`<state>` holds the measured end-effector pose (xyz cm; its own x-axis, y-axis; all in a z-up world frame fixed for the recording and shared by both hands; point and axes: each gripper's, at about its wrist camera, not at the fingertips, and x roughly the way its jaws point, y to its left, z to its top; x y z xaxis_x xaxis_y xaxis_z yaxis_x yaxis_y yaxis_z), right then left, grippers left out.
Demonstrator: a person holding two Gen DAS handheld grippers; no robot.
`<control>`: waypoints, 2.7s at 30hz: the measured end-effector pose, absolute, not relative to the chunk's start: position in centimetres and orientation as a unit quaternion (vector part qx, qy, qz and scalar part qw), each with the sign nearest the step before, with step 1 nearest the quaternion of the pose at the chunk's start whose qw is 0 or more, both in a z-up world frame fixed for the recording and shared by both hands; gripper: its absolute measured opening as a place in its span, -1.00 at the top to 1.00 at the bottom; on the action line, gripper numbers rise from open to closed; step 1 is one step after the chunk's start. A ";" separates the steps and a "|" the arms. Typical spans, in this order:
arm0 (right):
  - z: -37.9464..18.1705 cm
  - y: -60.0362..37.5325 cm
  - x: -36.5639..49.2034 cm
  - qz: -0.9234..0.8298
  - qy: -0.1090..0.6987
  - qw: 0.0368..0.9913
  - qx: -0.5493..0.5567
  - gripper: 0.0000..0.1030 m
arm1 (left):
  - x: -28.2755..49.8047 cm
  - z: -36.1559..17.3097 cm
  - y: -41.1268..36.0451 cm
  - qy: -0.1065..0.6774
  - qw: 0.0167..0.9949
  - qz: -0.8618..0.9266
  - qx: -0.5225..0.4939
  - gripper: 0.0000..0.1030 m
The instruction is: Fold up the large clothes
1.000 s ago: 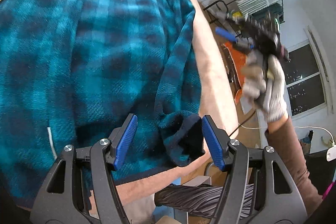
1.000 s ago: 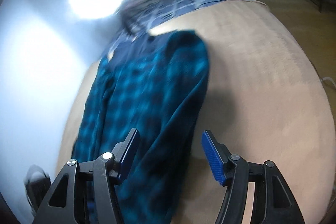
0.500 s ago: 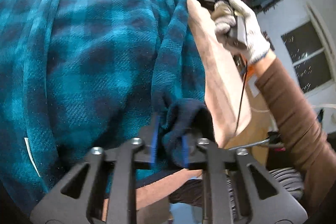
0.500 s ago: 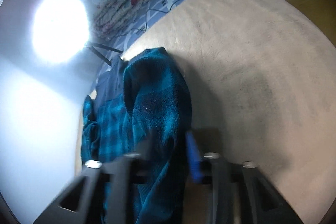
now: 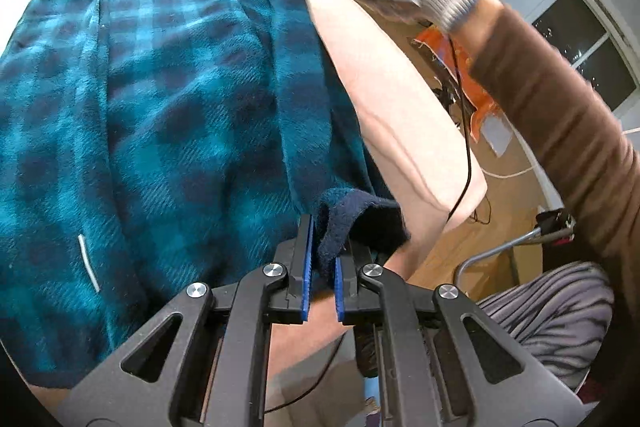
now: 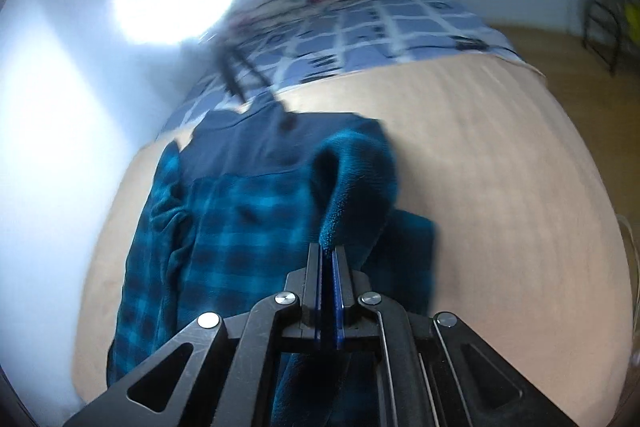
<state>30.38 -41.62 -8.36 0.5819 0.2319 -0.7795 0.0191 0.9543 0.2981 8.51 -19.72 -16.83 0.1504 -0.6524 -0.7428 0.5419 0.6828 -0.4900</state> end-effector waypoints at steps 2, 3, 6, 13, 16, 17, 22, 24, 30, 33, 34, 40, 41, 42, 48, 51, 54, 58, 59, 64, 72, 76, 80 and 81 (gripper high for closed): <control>-8.9 -39.2 31.8 0.070 0.462 0.876 0.114 0.97 | 8.4 -16.9 -19.0 0.519 0.758 -0.392 -0.050 0.87; -9.4 -37.9 32.6 0.075 0.468 0.875 0.102 0.97 | 8.4 -17.0 -18.6 0.521 0.757 -0.391 -0.048 0.87; -11.7 -34.7 34.6 0.083 0.490 0.865 0.065 0.97 | 8.2 -17.0 -17.7 0.525 0.756 -0.387 -0.049 0.87; -15.7 -32.4 35.7 0.120 0.530 0.837 0.063 0.52 | 8.9 -15.6 -16.5 0.513 0.761 -0.389 -0.084 0.62; -13.0 -34.1 33.3 0.127 0.506 0.850 0.078 0.38 | 9.1 -14.6 -16.1 0.499 0.767 -0.393 -0.093 0.61; -12.0 -34.8 32.2 0.126 0.499 0.853 0.081 0.35 | 9.1 -14.4 -16.0 0.496 0.767 -0.394 -0.098 0.60; -9.2 -40.7 24.6 0.108 0.483 0.861 0.115 0.12 | 10.1 -14.0 -15.3 0.494 0.767 -0.390 -0.123 0.54; -9.8 -42.7 21.5 0.109 0.493 0.852 0.141 0.12 | 10.3 -14.4 -15.4 0.498 0.769 -0.381 -0.125 0.51; -13.0 -44.6 15.9 0.111 0.524 0.829 0.162 0.00 | 9.7 -17.3 -17.9 0.529 0.754 -0.381 -0.083 0.51; -13.7 -45.6 16.0 0.103 0.520 0.828 0.183 -0.02 | 8.9 -19.4 -18.8 0.551 0.749 -0.365 -0.041 0.51; -13.7 -46.0 16.5 0.101 0.514 0.830 0.191 -0.02 | 8.5 -20.0 -18.9 0.554 0.749 -0.362 -0.031 0.51; -14.7 -47.2 20.7 0.079 0.497 0.833 0.228 -0.03 | 8.2 -20.0 -19.0 0.547 0.753 -0.366 -0.024 0.51; -15.1 -47.1 21.5 0.073 0.498 0.833 0.228 0.05 | 8.2 -20.2 -19.0 0.547 0.752 -0.366 -0.025 0.51; -15.6 -47.0 22.4 0.071 0.501 0.832 0.230 0.20 | 8.2 -20.3 -19.0 0.547 0.752 -0.366 -0.024 0.51; -16.8 -45.1 24.7 0.027 0.530 0.836 0.135 0.97 | 8.1 -20.3 -19.2 0.545 0.753 -0.369 -0.020 0.51; -17.4 -45.5 24.8 0.017 0.536 0.833 0.137 0.97 | 7.9 -19.8 -19.2 0.544 0.753 -0.371 -0.022 0.51; -16.2 -45.6 23.6 0.030 0.521 0.839 0.155 0.67 | 7.2 -18.4 -18.7 0.532 0.756 -0.381 -0.029 0.51; -12.6 -45.6 19.4 0.039 0.488 0.861 0.138 0.43 | 5.5 -15.9 -19.3 0.489 0.775 -0.400 -0.018 0.47; -11.9 -45.7 18.3 0.040 0.482 0.865 0.136 0.43 | 5.1 -15.5 -19.8 0.479 0.779 -0.405 -0.012 0.31; -8.4 -47.1 10.8 0.041 0.446 0.880 0.156 0.36 | 3.9 -15.5 -23.8 0.468 0.780 -0.416 -0.002 -0.13; -6.7 -49.8 3.0 0.023 0.413 0.889 0.196 0.18 | 3.8 -19.0 -29.4 0.482 0.777 -0.403 0.038 -0.31; -8.1 -51.9 1.5 0.012 0.412 0.882 0.227 0.17 | 3.8 -20.0 -30.7 0.477 0.790 -0.380 0.061 -0.31; -8.4 -53.0 1.4 0.005 0.414 0.881 0.230 0.16 | 3.3 -20.7 -31.7 0.463 0.804 -0.361 0.091 -0.26; -8.4 -53.2 1.5 0.007 0.413 0.881 0.233 0.16 | 3.3 -20.8 -31.6 0.461 0.807 -0.358 0.093 -0.22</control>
<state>1.50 -53.22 -8.44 0.6591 0.2045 -0.7237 0.1799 0.8915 0.4158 3.27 -31.65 -20.77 0.3185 -0.4914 -0.8106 0.6632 0.7265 -0.1798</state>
